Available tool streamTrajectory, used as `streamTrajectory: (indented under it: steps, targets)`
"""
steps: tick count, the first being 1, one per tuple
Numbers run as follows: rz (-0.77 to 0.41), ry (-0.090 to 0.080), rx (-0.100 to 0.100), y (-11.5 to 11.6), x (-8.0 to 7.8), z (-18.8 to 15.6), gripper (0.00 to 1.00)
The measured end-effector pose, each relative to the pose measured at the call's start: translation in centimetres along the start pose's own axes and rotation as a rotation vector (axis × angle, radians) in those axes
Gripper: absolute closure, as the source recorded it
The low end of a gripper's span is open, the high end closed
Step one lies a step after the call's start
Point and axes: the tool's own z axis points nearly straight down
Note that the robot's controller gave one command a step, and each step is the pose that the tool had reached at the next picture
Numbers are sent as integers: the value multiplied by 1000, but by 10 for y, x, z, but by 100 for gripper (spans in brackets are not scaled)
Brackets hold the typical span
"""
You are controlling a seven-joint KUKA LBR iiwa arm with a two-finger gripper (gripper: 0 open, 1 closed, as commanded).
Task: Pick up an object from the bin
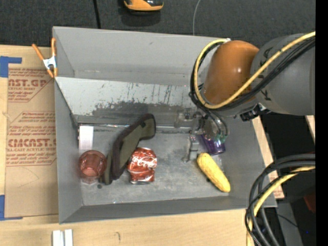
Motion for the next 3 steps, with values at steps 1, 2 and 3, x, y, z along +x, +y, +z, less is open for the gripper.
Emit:
streamTrajectory:
  steps: [1, 2, 3]
  targets:
    - [0, -7, 0, 0, -2, -5, 0]
    - [45, -17, 0, 26, -12, 37, 0]
    - [-43, -4, 1, 46, 2, 74, 0]
